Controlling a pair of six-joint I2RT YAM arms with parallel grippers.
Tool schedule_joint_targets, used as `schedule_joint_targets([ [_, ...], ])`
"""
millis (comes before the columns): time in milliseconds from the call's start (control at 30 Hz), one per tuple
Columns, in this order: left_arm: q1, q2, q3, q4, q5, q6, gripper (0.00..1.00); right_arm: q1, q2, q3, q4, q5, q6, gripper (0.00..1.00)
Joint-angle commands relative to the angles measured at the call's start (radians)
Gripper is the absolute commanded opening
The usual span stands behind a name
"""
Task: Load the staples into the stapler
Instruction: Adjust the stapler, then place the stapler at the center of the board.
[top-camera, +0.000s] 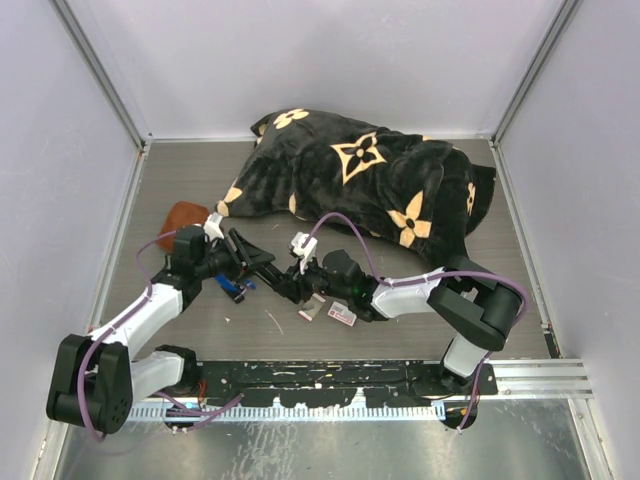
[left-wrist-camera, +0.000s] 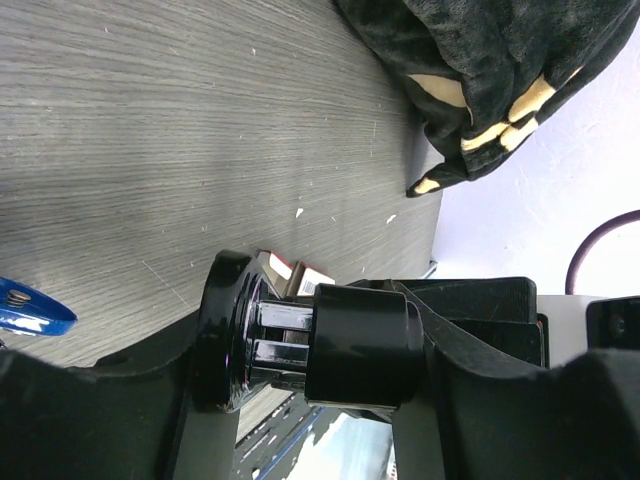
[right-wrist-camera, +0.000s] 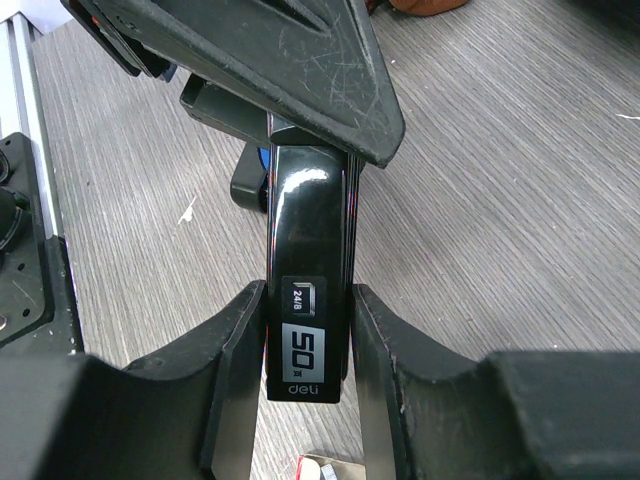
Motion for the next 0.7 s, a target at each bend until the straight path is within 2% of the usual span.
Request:
schedule_joint_targets([
  [0,-0.005,-0.026,0.06,-0.025,0.008,0.041,0.49,-0.003,-0.037,0.007,0.085,0.069,-0.005,0.01],
  [33,-0.005,-0.021,0.064,-0.031,0.004,0.05,0.61,-0.003,-0.04,0.007,0.078,0.077,-0.007,0.01],
  [233,-0.005,0.015,0.098,-0.027,-0.003,0.081,0.91,-0.003,-0.053,0.009,0.065,0.112,-0.02,0.01],
  [367,-0.002,0.024,0.119,-0.082,-0.064,0.129,1.0,-0.003,-0.044,0.026,0.052,0.15,-0.02,0.01],
  [533,0.023,-0.033,0.148,-0.236,-0.242,0.22,0.98,-0.007,-0.008,0.074,-0.002,0.198,-0.013,0.01],
  [667,0.036,-0.155,0.163,-0.323,-0.379,0.296,0.98,-0.009,0.032,0.124,-0.04,0.232,-0.01,0.01],
])
